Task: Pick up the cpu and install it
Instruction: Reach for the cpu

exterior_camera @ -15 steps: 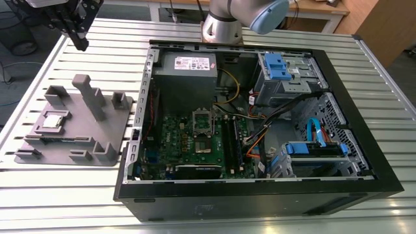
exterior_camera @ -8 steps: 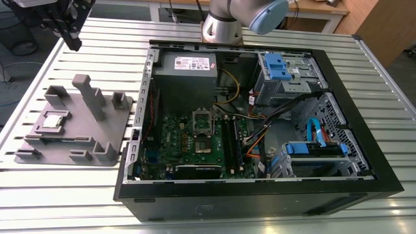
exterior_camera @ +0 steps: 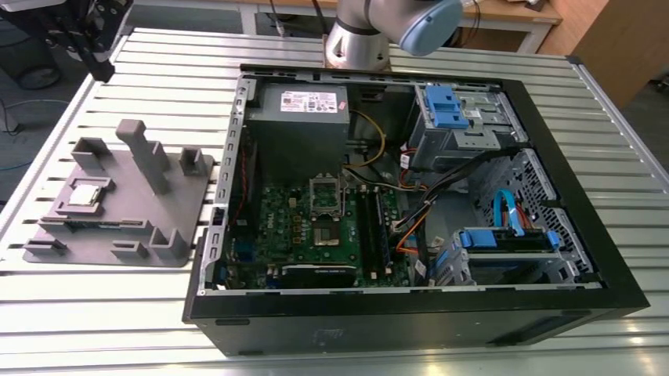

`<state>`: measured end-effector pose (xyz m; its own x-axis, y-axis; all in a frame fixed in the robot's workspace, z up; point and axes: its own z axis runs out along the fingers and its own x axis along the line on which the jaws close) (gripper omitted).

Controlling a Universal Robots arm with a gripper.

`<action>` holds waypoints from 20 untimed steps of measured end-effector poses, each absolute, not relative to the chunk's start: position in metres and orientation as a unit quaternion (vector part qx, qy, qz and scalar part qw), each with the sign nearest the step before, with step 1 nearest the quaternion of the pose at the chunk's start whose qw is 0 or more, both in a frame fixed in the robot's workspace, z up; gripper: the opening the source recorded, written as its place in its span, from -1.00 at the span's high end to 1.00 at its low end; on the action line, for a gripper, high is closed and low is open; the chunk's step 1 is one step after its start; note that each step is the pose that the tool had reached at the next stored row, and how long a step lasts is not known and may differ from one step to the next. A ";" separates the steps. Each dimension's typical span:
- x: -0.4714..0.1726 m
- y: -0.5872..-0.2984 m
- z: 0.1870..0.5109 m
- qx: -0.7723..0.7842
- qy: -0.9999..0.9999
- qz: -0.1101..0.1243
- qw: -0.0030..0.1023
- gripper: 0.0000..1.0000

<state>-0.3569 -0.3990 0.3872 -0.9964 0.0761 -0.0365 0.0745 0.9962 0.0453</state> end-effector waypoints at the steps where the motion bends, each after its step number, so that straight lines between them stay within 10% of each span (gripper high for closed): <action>1: -0.359 -0.399 0.387 0.038 0.999 0.022 0.019 0.79; 20: -0.384 -0.399 0.385 0.038 0.999 0.022 0.019 0.79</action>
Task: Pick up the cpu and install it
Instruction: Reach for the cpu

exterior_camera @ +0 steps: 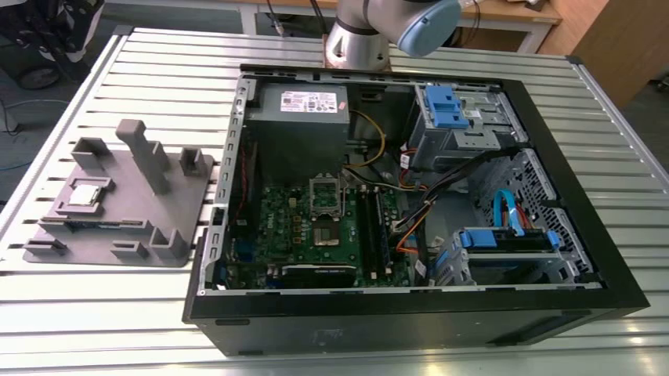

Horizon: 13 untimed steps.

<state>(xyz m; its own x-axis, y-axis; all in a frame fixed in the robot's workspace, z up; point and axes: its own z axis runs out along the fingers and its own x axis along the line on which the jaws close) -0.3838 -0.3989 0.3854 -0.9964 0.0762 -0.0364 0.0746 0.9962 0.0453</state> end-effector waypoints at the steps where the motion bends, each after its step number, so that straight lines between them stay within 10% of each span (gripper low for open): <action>1: -0.384 -0.399 0.385 0.038 0.999 0.022 0.019 0.79; 13: -0.391 -0.399 0.385 0.038 0.999 0.022 0.019 0.79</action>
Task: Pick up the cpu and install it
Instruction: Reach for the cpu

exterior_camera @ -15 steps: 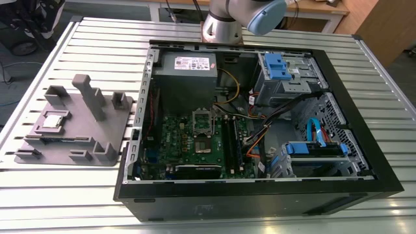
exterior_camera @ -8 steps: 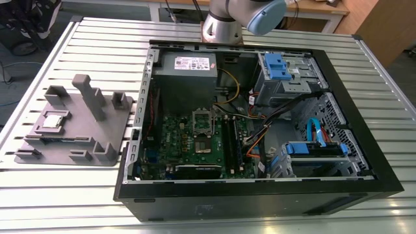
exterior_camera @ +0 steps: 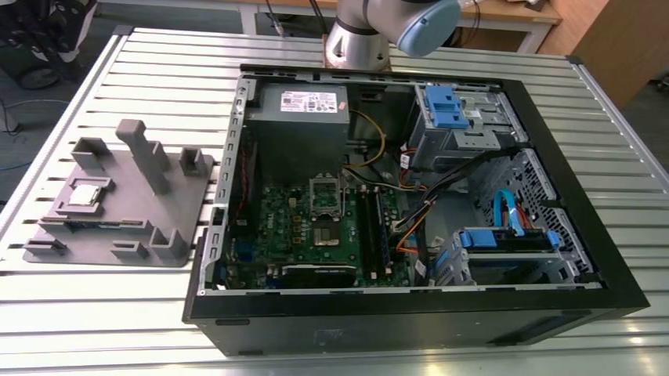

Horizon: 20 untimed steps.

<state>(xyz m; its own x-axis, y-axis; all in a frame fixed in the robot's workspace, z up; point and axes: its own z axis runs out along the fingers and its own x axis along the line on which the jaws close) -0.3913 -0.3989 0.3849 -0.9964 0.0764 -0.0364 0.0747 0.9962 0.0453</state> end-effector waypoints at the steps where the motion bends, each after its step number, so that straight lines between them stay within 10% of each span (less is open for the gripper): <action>1: -0.392 -0.399 0.385 0.038 0.999 0.022 0.019 0.79; 20: -0.416 -0.400 0.370 0.038 0.999 0.022 0.019 0.79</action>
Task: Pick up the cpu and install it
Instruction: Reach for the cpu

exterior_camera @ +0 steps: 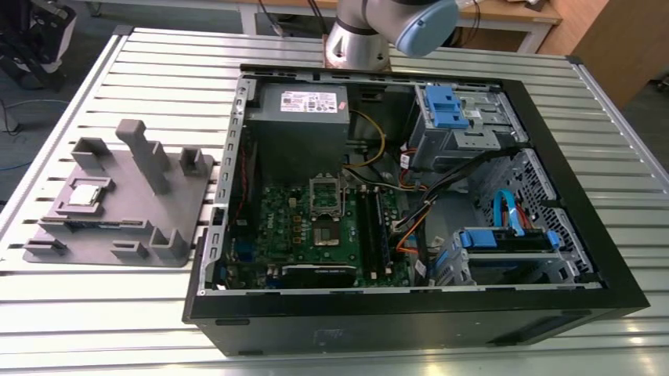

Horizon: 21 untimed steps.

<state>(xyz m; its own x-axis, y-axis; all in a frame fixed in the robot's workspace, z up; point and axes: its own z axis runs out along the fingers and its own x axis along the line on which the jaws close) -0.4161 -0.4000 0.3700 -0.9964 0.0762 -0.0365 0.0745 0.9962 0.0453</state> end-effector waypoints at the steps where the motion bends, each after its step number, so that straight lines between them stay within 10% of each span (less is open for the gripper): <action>1: -0.417 -0.400 0.368 0.038 0.999 0.022 0.019 0.79; 21: -0.444 -0.405 0.324 0.038 0.999 0.022 0.019 0.79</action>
<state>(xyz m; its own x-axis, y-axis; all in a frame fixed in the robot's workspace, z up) -0.4443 -0.4052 0.3242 -0.9964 0.0762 -0.0365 0.0745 0.9962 0.0453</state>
